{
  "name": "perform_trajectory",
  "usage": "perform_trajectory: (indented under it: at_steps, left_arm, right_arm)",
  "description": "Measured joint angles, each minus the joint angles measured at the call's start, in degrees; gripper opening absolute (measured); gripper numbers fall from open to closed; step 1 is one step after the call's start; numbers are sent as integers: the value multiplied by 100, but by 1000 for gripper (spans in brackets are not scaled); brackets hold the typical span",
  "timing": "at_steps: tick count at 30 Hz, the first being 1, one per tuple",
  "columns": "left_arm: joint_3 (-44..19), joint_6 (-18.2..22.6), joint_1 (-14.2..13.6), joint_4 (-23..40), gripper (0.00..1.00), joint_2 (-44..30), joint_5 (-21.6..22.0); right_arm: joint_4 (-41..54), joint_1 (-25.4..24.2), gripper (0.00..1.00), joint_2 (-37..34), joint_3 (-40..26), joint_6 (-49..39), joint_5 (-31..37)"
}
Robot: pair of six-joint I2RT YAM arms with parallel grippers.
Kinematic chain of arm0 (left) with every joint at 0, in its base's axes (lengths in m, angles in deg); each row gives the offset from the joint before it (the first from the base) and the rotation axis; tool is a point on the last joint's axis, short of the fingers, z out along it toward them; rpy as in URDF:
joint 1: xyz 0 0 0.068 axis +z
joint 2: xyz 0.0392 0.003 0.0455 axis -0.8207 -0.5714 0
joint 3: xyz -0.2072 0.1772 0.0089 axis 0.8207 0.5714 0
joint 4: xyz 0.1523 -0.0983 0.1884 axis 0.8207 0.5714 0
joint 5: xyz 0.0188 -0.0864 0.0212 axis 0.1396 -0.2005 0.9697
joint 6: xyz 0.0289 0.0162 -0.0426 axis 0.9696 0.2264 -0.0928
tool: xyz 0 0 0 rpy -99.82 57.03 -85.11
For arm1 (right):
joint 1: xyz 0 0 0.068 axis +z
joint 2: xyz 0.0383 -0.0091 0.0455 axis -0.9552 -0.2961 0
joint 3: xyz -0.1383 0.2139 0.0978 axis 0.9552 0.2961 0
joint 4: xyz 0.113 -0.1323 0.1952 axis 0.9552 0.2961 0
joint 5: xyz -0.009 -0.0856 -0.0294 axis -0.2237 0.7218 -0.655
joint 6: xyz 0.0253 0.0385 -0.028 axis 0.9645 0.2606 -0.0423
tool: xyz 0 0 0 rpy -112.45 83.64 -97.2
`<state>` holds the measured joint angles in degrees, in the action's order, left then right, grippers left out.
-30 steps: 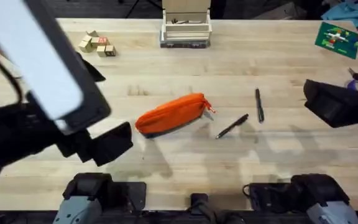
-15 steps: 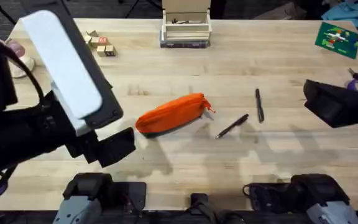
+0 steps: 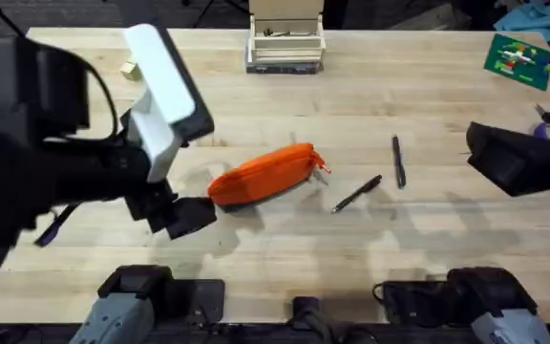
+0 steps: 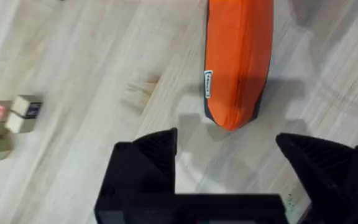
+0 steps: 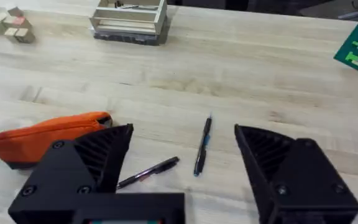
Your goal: Unzip the bag, pick up the pens from the table one at a time and place them inside, then zip the bag closed.
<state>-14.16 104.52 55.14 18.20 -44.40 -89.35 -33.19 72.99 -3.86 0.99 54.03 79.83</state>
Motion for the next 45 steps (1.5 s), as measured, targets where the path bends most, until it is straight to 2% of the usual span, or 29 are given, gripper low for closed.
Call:
perform_trajectory:
  at_steps: [7,19,25,31,32,35,37,39,40,41,45]
  left_arm:
    - [2,-2,0,-72,993,-997,-187]
    - [2,-2,0,-564,993,-2469,-477]
    - [2,-2,0,-591,994,-2873,-648]
    - [2,-3,0,-588,994,-2907,-715]
    - [2,-1,0,-588,965,-2907,-718]
    - [2,-1,0,-589,695,-2907,-728]
    - [2,8,0,-584,461,-2907,-739]
    - [2,2,-2,-584,174,-2907,-766]
    - [2,4,-2,-591,99,-2910,-772]
    - [3,6,-2,-602,58,-2907,-772]
    - [4,2,-2,-606,45,-2907,-770]
  right_arm:
    - [1,0,998,-1,0,0,0]
    - [1,0,998,0,0,0,0]
    - [1,0,998,0,0,0,0]
    - [1,0,998,-1,0,0,0]
    - [1,0,998,0,0,0,0]
    - [1,0,998,-1,0,0,0]
    - [1,0,998,-1,0,0,0]
    - [1,0,998,-1,0,0,0]
    - [1,0,998,-1,0,0,0]
    - [1,0,998,1,0,-1,0]
    - [36,0,998,-1,0,-1,-40]
